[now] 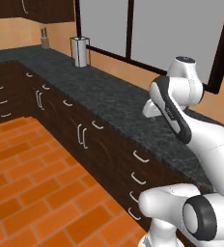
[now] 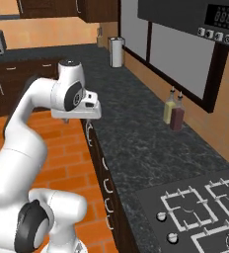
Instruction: Take a straw from the drawer in front and place it inside the glass cup on the dining counter.
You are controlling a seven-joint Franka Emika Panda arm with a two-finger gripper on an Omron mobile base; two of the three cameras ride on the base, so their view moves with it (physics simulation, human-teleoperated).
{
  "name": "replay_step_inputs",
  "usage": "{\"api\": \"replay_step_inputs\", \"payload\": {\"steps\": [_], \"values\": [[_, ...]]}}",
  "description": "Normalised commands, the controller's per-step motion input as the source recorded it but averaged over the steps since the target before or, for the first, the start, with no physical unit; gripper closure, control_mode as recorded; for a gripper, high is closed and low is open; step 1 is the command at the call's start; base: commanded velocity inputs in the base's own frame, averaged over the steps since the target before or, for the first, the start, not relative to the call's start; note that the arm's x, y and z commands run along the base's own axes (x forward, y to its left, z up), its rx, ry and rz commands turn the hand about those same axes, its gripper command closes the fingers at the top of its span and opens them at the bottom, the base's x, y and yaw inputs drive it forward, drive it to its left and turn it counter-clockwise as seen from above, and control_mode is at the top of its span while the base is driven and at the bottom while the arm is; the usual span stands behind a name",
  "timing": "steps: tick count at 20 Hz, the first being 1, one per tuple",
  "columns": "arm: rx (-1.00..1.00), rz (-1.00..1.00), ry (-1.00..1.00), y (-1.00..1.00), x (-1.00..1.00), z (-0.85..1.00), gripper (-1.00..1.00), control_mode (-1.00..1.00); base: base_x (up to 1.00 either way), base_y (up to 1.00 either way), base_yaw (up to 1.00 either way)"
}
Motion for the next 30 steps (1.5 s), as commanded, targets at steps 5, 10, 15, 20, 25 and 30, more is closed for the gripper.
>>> {"api": "replay_step_inputs", "payload": {"steps": [5,10,15,20,25,30], "values": [[-0.4,0.02,-0.24,0.74,-0.31,-0.32,-1.0,-1.0,0.0,0.0,0.0],[-0.47,0.0,-0.11,0.54,-0.03,-0.71,-1.0,-1.0,0.0,0.0,0.0],[-0.39,0.0,-0.01,0.33,0.01,-0.87,-1.0,-1.0,0.0,0.0,0.0],[-0.34,0.0,0.0,0.1,0.24,-0.79,-1.0,-1.0,0.0,0.0,0.0],[-0.28,-0.04,0.0,-0.02,0.49,-0.66,-1.0,-1.0,0.0,0.0,0.0],[-0.23,-0.04,0.0,-0.12,0.57,-0.56,-1.0,-1.0,0.0,0.0,0.0]]}}
